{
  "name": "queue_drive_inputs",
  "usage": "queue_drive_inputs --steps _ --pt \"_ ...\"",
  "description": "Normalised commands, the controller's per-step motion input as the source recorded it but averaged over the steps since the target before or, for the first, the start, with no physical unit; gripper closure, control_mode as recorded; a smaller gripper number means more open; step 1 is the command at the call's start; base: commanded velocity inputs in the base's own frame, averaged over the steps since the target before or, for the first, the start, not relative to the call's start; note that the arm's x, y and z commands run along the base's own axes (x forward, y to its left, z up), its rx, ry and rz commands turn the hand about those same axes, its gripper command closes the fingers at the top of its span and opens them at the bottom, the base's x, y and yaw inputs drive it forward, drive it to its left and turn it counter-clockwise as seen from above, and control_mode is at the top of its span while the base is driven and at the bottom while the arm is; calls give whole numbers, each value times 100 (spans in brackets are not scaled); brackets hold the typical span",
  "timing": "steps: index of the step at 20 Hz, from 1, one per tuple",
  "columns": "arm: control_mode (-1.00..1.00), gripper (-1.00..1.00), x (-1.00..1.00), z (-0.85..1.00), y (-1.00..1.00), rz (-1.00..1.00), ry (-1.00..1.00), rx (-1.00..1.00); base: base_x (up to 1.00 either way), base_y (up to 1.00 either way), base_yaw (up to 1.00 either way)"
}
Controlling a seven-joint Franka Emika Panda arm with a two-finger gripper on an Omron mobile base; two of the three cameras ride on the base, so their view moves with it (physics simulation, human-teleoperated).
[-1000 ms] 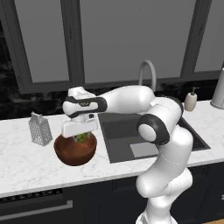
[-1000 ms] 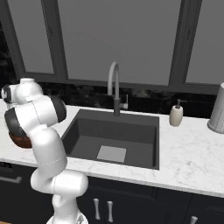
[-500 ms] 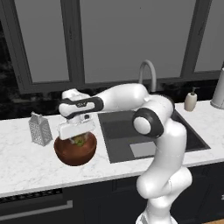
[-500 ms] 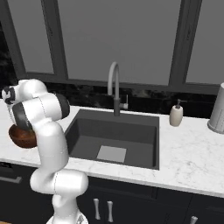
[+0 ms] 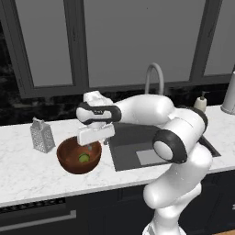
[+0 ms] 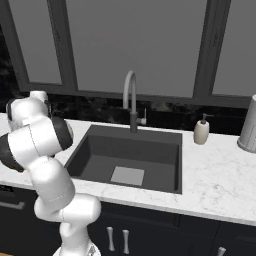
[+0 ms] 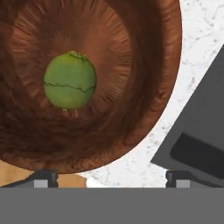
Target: Pick the lime from the sink and place it in the bowl. Then pick the bowl and place it in the microwave. Then close the microwave door and press the start button.
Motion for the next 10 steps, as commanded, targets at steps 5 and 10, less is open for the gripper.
queue_drive_inputs --steps 5,10 --pt "-100 -100 14 -29 -31 -3 4 20 0 0 0" --pt "-100 -100 46 -27 10 -2 1 18 0 0 0"
